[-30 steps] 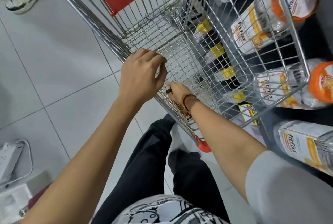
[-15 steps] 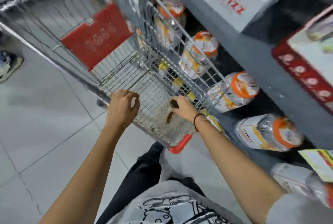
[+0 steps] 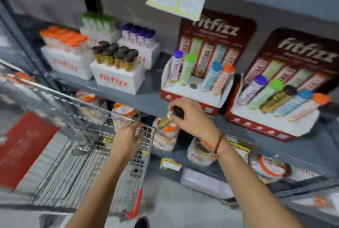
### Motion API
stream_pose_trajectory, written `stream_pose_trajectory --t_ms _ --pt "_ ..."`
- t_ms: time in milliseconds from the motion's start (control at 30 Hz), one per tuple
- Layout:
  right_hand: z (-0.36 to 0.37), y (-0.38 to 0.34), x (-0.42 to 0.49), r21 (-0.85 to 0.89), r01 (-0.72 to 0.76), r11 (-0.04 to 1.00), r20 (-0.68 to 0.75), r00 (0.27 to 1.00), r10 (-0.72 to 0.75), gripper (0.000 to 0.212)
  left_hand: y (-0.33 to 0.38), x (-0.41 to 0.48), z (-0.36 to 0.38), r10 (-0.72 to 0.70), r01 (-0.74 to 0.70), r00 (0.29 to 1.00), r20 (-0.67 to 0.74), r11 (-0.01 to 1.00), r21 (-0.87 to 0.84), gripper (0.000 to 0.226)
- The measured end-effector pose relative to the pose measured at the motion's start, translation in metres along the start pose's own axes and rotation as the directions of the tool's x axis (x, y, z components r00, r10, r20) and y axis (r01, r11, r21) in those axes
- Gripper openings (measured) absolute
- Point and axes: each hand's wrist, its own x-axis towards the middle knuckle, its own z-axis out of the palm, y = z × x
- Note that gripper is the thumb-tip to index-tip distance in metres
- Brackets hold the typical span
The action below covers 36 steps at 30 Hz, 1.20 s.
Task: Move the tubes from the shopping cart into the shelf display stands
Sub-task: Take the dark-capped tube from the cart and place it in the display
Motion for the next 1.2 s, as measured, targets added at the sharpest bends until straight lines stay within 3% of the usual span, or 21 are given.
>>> stream_pose_trajectory --t_ms 133,300,500,1200 --pt "-0.065 0.006 -0.012 -0.039 -0.024 0.999 -0.108 0.994 0.02 0.022 0.042 0.032 0.022 0.2 -0.198 0.975 0.093 0.98 -0.025 0.029" --pt "-0.119 0.018 -0.005 -0.038 -0.099 0.994 -0.118 0.989 0.094 0.022 0.062 0.052 0.055 0.299 -0.302 0.932 0.205 0.953 -0.015 0.049" --pt "-0.15 0.033 0.018 -0.175 -0.118 0.978 -0.102 0.99 0.101 0.035 0.057 0.055 0.071 0.322 -0.39 0.875 0.362 0.911 0.133 0.057" --pt "-0.124 0.053 0.086 -0.203 -0.248 0.947 -0.192 0.959 0.21 0.043 0.04 0.056 0.078 0.384 -0.486 0.835 0.394 0.851 0.2 0.056"
